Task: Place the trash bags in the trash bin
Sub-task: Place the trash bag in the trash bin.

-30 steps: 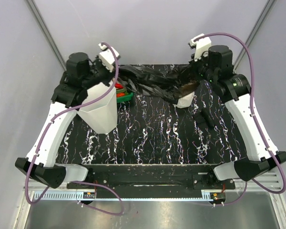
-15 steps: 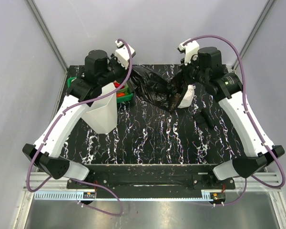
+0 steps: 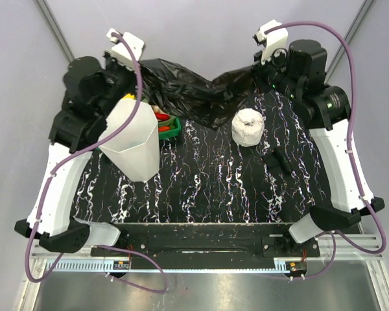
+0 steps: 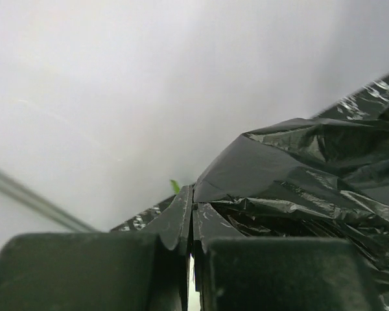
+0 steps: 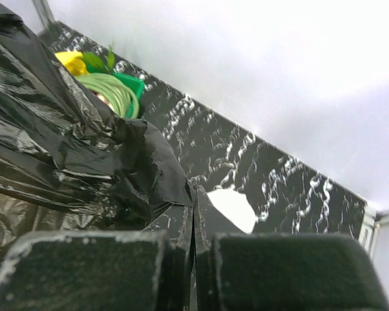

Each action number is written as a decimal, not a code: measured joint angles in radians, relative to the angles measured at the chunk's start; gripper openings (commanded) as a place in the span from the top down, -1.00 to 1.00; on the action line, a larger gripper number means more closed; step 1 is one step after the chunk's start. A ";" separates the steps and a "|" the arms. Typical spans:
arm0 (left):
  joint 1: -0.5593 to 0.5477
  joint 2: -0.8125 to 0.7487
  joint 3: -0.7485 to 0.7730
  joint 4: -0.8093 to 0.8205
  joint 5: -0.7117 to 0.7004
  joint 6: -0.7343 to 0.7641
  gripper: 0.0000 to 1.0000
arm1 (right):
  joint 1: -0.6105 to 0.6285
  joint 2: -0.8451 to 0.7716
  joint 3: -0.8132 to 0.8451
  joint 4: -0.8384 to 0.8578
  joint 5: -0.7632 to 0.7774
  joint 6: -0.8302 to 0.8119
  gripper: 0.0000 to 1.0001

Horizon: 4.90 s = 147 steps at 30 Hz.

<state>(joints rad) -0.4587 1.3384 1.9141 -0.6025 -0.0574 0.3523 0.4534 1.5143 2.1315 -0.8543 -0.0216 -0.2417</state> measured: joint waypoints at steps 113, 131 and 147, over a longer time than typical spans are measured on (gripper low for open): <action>0.476 -0.419 -0.661 0.027 -0.285 0.309 0.72 | 0.197 0.462 -0.057 0.127 -0.404 0.070 0.53; 0.480 -0.478 -0.604 -0.129 -0.179 0.229 -0.37 | 0.244 0.382 -0.106 0.152 -0.404 0.043 -0.61; 0.480 -0.487 -0.546 -0.173 -0.158 0.190 -0.75 | 0.437 0.284 -0.305 0.142 -0.204 -0.105 -0.68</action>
<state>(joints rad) 0.0208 0.8516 1.3685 -0.7753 -0.2153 0.5426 0.8906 1.7985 1.8263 -0.7128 -0.2260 -0.3466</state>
